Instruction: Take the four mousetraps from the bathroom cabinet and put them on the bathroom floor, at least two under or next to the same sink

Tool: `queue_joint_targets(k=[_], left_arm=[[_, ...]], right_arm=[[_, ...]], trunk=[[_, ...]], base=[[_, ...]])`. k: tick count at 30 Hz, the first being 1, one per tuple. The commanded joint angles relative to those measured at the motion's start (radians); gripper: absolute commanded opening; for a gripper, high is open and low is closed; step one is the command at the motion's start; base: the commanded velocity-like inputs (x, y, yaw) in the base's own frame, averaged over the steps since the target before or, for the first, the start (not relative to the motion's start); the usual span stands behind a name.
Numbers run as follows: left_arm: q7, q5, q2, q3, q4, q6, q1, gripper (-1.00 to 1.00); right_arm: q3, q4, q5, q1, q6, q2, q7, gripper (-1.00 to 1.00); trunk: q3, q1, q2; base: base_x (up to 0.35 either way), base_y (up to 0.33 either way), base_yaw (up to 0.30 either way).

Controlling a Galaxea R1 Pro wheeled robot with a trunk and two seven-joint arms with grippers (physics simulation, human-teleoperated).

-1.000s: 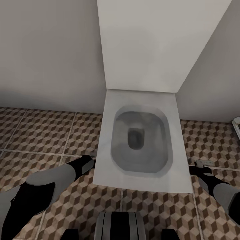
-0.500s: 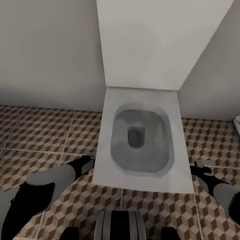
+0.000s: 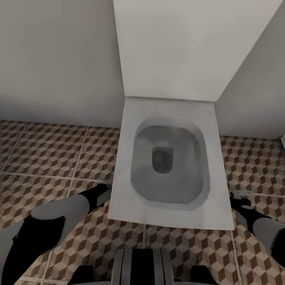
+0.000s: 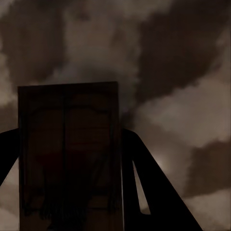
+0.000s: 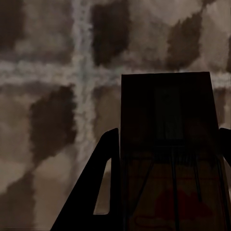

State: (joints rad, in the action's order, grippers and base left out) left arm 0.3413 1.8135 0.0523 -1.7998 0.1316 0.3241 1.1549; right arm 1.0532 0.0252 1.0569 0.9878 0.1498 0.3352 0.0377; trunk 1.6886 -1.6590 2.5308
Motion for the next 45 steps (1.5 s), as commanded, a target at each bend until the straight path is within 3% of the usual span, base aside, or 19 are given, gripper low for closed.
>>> queue_joint_targets(k=[1,5,17,20,42,43,45], left_arm=[[0.012,0.019,-0.001,0.011,0.005,0.0,-0.004,-1.0],[0.012,0.019,-0.001,0.011,0.005,0.0,-0.004,-1.0],[0.012,0.02,-0.002,0.011,0.005,0.0,-0.004,-1.0],[0.012,0.02,-0.002,0.012,0.005,0.0,-0.004,-1.0],[0.01,0.02,-0.005,0.013,0.003,0.0,-0.004,-1.0],[0.01,0.02,-0.005,0.013,0.003,0.0,-0.004,1.0],[0.01,0.02,-0.005,0.012,0.003,0.0,-0.004,1.0]], right_arm=[[0.008,0.001,0.008,0.0,0.002,0.0,-0.001,-1.0],[0.008,0.001,0.008,0.001,0.002,-0.001,-0.001,-1.0],[0.008,0.001,0.008,0.001,0.002,0.0,-0.001,-1.0],[0.008,0.001,0.008,0.001,0.002,0.0,-0.001,-1.0],[0.008,0.001,0.008,0.001,0.002,0.0,-0.001,-1.0],[0.008,0.001,0.008,0.001,0.002,0.0,-0.001,-1.0],[0.008,0.001,0.008,0.001,0.002,0.0,-0.001,-1.0]], trunk=[[0.001,0.0,0.0],[0.012,-0.002,0.001],[0.012,-0.002,0.001],[0.024,-0.003,0.001],[0.024,-0.003,0.001],[0.024,-0.003,0.001],[0.024,-0.003,0.001]], base=[[0.0,0.0,0.0],[0.0,0.0,0.0],[0.0,0.0,0.0],[0.0,0.0,0.0],[0.0,0.0,0.0],[0.0,0.0,0.0],[0.0,0.0,0.0]])
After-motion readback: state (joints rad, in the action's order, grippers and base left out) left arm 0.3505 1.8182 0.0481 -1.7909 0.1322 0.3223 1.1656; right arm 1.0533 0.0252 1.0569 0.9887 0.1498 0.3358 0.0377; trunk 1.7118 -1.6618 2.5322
